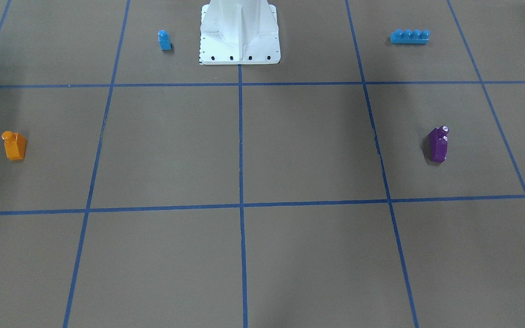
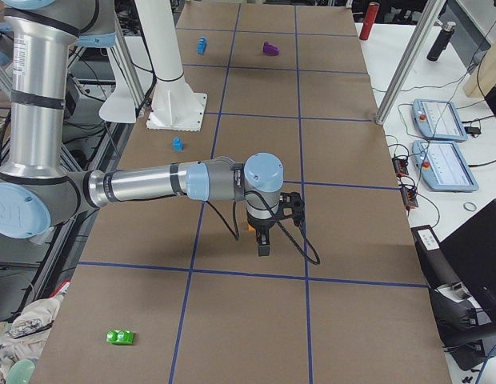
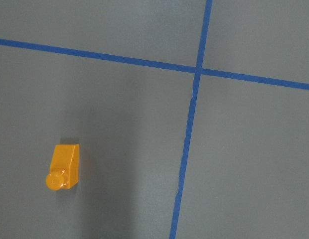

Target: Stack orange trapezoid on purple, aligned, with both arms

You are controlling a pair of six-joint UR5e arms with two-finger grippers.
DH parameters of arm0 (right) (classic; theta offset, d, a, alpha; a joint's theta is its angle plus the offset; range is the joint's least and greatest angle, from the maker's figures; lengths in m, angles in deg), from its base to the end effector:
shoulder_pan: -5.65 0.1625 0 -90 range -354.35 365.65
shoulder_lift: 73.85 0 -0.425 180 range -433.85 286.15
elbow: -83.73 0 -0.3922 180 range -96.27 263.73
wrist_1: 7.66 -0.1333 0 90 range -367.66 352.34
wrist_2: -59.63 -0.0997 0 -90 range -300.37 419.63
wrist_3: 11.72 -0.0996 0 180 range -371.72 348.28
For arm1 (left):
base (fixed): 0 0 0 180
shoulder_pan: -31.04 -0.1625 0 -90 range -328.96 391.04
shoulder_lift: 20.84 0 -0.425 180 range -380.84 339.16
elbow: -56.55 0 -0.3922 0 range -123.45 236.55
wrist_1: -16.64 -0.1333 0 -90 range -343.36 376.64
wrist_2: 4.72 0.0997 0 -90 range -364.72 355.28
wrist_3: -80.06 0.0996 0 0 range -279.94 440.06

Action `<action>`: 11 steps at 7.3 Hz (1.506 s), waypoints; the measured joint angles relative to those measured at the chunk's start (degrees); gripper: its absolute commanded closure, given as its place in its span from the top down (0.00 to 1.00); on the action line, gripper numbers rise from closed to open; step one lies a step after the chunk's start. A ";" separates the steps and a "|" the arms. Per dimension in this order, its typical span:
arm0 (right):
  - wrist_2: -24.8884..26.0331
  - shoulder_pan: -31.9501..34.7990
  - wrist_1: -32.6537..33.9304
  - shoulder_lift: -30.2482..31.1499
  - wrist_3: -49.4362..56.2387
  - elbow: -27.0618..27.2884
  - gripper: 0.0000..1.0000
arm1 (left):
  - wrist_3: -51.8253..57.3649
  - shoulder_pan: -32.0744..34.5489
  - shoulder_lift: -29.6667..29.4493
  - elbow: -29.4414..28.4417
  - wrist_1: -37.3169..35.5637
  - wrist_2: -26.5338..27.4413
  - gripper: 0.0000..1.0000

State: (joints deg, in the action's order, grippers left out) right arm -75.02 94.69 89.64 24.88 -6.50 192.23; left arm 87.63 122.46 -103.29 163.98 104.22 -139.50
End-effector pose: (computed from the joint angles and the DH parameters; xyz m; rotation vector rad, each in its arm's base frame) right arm 0.0562 -0.4257 0.5825 0.0699 -0.7776 -0.1191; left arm -0.0740 -0.4369 0.5737 0.1845 0.7691 0.1526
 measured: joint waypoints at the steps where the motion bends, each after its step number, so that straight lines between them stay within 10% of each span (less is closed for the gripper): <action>1: -0.01 -0.11 0.00 0.00 -0.02 -0.03 1.00 | 0.07 -0.59 -0.04 -0.67 1.76 -0.02 1.00; 11: 0.03 -3.35 -0.34 0.06 -0.65 -0.39 1.00 | -35.59 -30.49 -0.13 -5.35 26.33 8.23 1.00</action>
State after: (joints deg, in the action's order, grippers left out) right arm -74.99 91.34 89.29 24.94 -7.15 191.84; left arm 52.04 91.97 -103.42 158.63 130.56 -131.27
